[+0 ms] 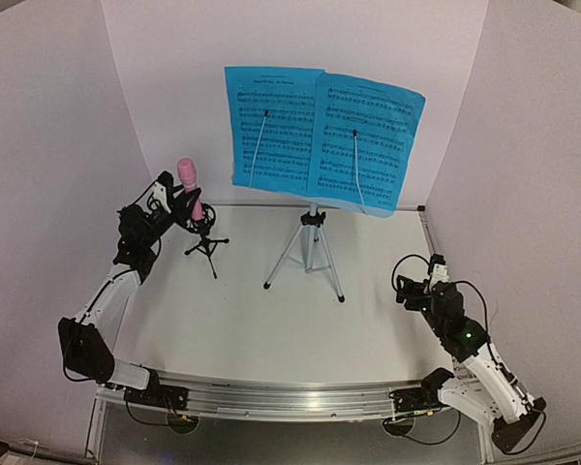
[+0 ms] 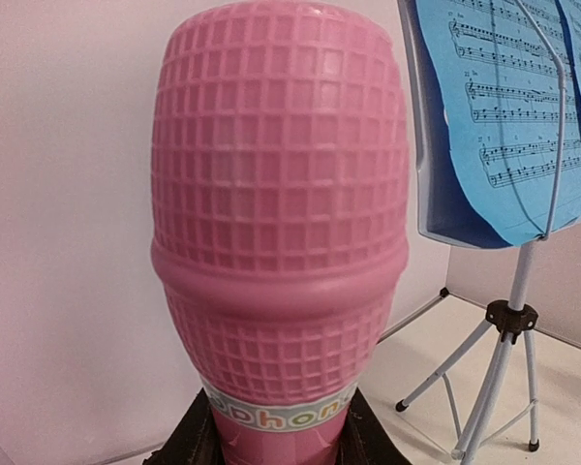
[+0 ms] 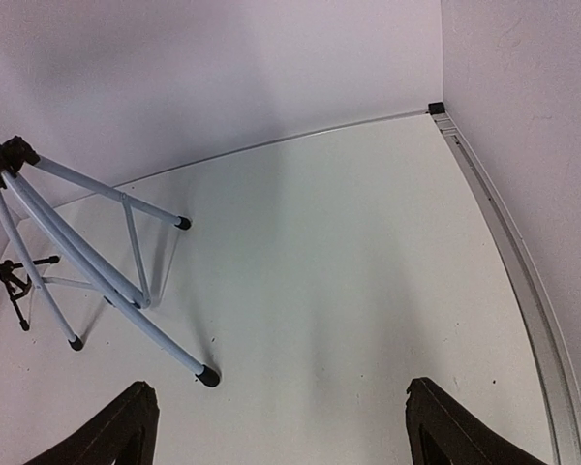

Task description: Set up the instrument practice props

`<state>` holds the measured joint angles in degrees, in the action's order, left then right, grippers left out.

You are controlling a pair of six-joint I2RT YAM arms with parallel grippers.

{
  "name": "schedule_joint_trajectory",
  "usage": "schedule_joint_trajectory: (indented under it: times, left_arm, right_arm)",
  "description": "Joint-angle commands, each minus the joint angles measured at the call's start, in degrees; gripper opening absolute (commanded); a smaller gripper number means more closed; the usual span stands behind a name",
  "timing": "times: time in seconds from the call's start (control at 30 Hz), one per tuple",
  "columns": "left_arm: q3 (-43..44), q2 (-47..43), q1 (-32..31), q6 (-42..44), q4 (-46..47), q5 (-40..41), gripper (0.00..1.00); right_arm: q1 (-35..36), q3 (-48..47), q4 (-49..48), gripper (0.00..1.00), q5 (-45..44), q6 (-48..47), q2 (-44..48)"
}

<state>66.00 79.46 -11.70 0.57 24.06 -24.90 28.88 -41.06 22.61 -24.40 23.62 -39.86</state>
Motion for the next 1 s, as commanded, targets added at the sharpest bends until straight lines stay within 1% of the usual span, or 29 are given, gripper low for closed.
schedule_joint_trajectory:
  times: [0.0,0.2,0.4,0.5,0.67,0.77,0.97]
  left_arm:
    - [-0.85,-1.16,-0.25,1.59,1.54,0.57,0.02]
    - [-0.91,-0.11,-0.24,2.64,4.62,0.73,0.0]
    - [-2.15,0.77,-0.25,2.96,3.71,0.23,0.0]
    - [-3.22,0.87,-0.25,2.77,3.84,0.66,0.04]
    - [-3.42,0.78,-0.2,3.14,3.04,1.15,0.2]
    - [-3.12,0.72,-0.24,3.13,1.74,1.28,0.36]
    - [-3.01,-0.4,-0.24,3.09,-0.69,0.36,0.59]
  right_arm:
    - [-0.28,0.1,-1.52,0.86,-0.04,-0.41,0.78]
    - [-0.28,-0.12,-1.52,0.86,-0.13,-0.94,1.11]
    - [-0.25,-0.16,-1.52,0.86,-0.42,-1.1,1.67]
    - [-0.27,-0.1,-1.52,0.86,-0.64,-1.37,2.02]
    - [-0.26,-0.57,-1.52,0.87,-0.41,-2.08,1.74]
    - [-0.29,-0.83,-1.52,0.87,-0.31,-2.2,1.18]
    - [-0.3,-1.54,-1.59,0.87,0.78,-2.72,-0.38]
